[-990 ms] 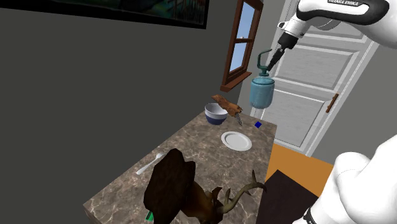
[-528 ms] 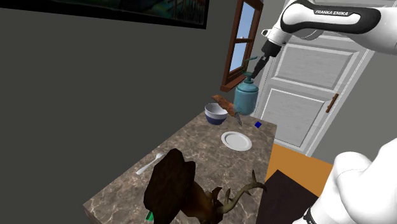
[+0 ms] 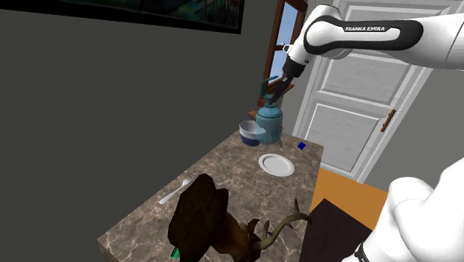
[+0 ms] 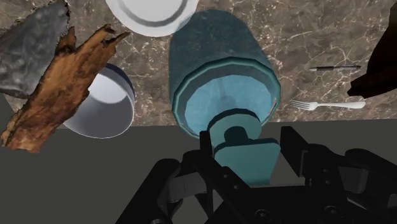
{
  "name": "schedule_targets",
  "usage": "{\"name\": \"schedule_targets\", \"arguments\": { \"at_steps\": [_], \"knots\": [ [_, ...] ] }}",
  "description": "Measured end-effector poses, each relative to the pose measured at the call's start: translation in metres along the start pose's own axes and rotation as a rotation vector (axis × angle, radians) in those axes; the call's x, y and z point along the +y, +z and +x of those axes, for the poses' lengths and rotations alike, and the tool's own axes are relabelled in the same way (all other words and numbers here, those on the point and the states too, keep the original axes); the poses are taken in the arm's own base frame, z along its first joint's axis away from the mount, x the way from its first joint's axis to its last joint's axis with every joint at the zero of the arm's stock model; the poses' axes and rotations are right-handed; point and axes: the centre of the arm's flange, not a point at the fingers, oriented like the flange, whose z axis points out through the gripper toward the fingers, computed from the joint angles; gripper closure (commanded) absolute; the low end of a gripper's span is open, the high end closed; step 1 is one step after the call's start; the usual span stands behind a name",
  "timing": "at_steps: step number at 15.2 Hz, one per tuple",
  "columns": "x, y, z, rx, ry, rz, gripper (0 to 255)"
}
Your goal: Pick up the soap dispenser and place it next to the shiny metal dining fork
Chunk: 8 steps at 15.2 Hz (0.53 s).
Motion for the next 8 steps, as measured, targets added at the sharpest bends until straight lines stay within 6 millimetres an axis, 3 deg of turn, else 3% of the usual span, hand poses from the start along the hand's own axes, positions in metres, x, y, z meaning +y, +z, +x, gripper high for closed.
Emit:
{"name": "schedule_targets", "arguments": {
  "at_steps": [8],
  "knots": [
    [-0.071,0.061,0.044,0.000,0.000,0.000,255]
  ]
}}
